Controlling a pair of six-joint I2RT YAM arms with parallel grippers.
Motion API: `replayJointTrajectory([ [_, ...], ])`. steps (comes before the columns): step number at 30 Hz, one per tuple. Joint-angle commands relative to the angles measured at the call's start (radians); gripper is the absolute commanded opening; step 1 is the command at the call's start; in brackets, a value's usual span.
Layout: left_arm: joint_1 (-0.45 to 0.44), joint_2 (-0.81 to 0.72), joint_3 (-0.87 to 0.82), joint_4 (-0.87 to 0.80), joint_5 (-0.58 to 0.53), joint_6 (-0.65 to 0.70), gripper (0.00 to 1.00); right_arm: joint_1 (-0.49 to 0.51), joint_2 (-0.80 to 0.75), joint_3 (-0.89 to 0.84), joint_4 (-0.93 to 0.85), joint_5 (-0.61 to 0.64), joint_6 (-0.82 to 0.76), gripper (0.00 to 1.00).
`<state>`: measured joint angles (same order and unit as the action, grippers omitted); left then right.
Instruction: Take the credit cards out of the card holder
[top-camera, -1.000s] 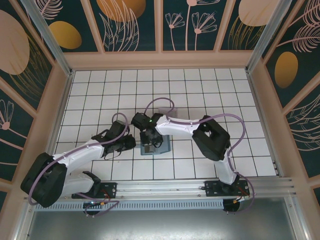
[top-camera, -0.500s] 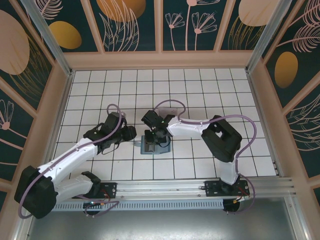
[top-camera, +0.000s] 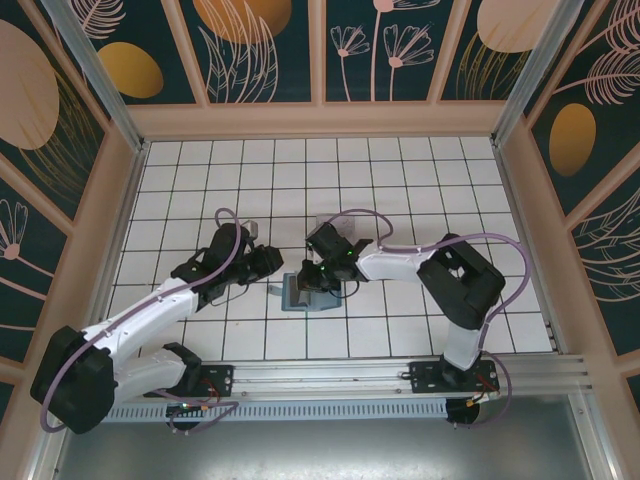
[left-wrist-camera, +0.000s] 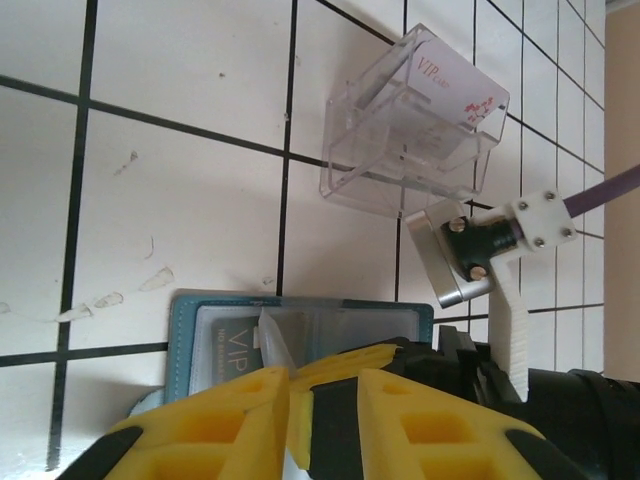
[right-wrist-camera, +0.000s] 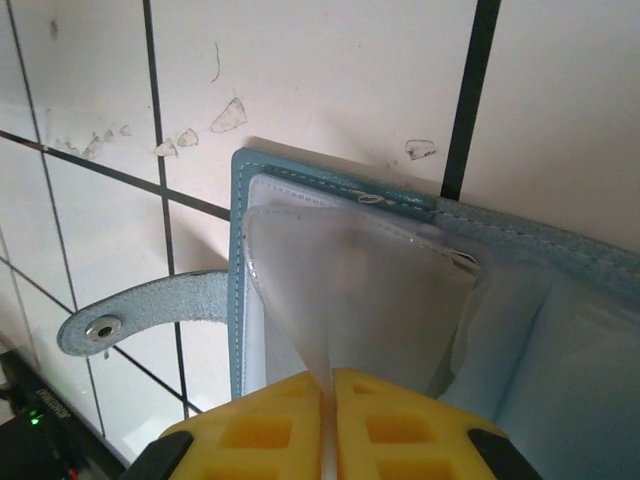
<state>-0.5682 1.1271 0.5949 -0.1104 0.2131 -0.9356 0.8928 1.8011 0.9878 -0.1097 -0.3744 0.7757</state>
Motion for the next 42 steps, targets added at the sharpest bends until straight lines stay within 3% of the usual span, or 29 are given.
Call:
replayJointTrajectory([
  [1, 0.002, 0.029, -0.025, 0.081, 0.043, -0.056, 0.23, -0.015, -0.037, -0.042, 0.099, -0.067, 0.022, 0.12],
  [15, -0.042, 0.223, -0.072, 0.168, 0.113, -0.051, 0.13, -0.018, -0.123, -0.158, 0.221, -0.075, 0.042, 0.13],
  [28, -0.065, 0.291, -0.135, 0.219, 0.152, -0.046, 0.12, -0.012, -0.113, -0.133, 0.251, -0.09, 0.004, 0.13],
  [42, -0.107, 0.4, 0.002, 0.137, 0.178, 0.036, 0.13, -0.025, -0.33, -0.156, -0.018, 0.116, -0.026, 0.35],
])
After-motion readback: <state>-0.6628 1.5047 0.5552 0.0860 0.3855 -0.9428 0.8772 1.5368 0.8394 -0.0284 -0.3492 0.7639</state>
